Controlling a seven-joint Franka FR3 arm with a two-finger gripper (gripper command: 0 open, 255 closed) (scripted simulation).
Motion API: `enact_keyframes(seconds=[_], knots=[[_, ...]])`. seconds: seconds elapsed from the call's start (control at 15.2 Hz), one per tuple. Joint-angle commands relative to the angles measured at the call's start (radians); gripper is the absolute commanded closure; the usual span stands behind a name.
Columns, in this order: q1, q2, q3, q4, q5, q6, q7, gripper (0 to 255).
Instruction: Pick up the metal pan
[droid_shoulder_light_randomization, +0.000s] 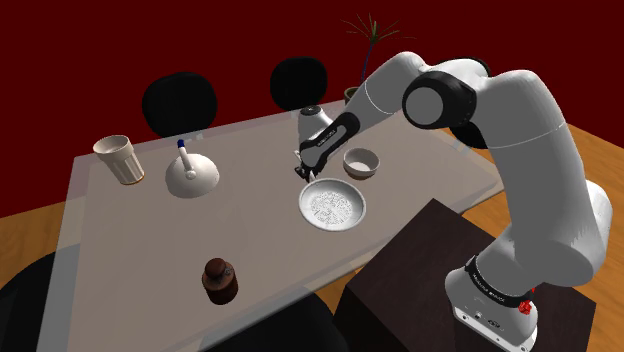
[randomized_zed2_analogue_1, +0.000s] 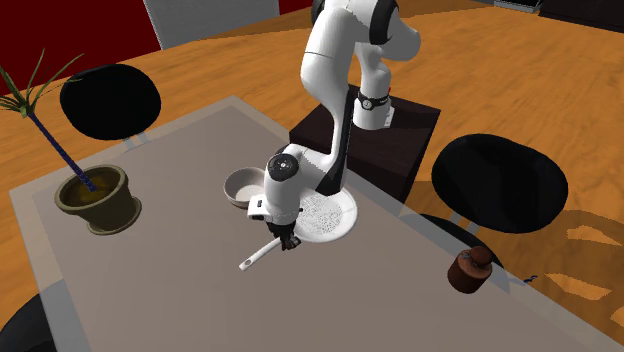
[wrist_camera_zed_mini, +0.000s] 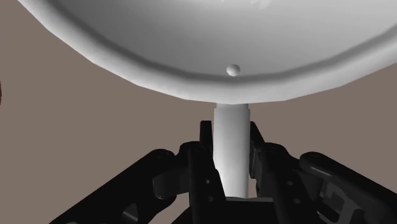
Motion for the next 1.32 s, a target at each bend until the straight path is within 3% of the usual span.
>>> enact_keyframes(seconds=[0.0,1.25], knots=[[-0.004,0.002,-0.005,-0.003,-0.001,-0.002,-0.001,255],[-0.007,-0.165,0.006,-0.062,0.009,-0.11,-0.014,255]])
